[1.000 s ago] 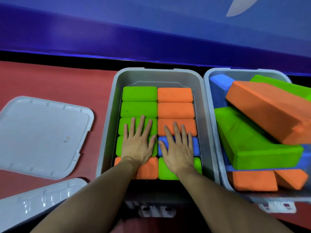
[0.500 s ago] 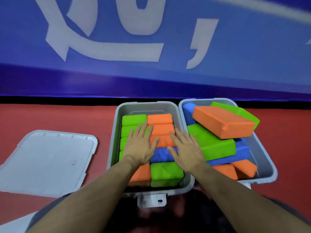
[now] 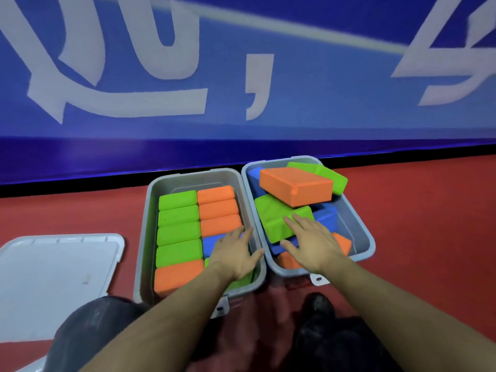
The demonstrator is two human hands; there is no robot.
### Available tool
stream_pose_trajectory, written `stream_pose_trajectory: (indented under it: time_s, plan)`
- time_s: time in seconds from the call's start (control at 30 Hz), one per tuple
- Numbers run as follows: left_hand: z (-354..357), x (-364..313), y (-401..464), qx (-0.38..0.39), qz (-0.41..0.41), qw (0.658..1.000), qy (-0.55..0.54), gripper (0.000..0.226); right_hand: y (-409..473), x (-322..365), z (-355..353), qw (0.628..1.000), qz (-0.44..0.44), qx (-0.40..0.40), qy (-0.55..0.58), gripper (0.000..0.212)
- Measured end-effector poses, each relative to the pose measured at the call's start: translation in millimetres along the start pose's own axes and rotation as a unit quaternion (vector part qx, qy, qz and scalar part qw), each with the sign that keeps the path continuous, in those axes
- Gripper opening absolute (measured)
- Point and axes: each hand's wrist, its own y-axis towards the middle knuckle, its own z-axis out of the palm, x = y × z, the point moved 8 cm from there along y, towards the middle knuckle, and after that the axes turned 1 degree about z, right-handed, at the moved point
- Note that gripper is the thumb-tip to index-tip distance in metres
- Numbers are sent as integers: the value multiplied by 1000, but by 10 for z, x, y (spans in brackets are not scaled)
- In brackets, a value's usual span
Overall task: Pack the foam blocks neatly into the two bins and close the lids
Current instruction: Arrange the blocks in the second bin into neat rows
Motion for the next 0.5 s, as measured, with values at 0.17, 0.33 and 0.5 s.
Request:
stream_pose_trajectory:
  time_s: [0.17, 0.33, 0.5]
  plan:
    - [819, 132, 95, 132, -73, 989, 8, 92, 61, -212, 507, 999, 25, 41, 19, 68]
    - [1280, 240, 90, 168, -89, 981, 30, 96, 230, -198, 1274, 981, 79, 153, 90, 61]
    - [1536, 165, 66, 193, -61, 976, 83, 78, 462, -63, 1663, 948, 113, 220, 200, 62]
